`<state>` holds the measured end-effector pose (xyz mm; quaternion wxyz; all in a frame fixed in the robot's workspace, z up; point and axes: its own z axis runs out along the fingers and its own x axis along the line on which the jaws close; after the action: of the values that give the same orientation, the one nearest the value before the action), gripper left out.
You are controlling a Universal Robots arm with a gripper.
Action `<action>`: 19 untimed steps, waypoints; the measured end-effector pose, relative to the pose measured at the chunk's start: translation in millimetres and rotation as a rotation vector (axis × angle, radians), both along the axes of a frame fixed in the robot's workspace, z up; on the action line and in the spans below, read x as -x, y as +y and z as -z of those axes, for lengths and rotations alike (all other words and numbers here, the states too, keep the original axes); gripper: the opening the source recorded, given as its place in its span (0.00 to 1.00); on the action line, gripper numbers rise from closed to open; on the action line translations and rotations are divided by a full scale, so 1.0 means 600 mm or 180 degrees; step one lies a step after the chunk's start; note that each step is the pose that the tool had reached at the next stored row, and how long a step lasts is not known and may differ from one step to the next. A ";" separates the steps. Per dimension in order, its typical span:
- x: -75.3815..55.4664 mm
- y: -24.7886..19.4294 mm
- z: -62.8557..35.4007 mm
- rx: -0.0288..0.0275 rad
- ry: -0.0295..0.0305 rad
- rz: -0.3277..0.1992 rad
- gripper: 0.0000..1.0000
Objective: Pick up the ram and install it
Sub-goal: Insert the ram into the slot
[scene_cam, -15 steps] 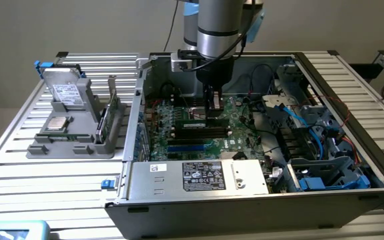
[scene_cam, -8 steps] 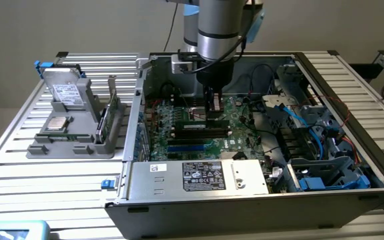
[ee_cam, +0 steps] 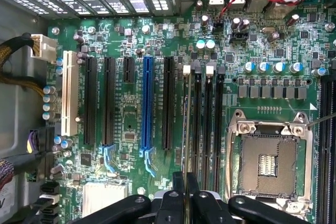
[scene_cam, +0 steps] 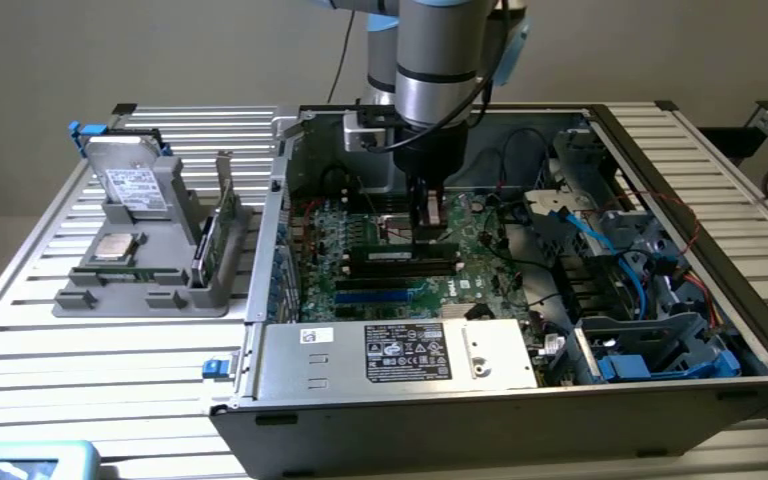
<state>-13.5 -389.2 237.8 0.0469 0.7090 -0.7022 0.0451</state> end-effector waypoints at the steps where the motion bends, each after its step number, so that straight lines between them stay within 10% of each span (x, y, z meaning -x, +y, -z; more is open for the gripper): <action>1: 0.000 0.0000 0.001 0.0000 0.0000 0.0000 0.13; 19: 0.002 0.0007 0.011 0.0000 -0.0019 0.0000 0.13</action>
<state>-15.0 -388.8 231.1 0.0449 0.7088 -0.7024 0.0473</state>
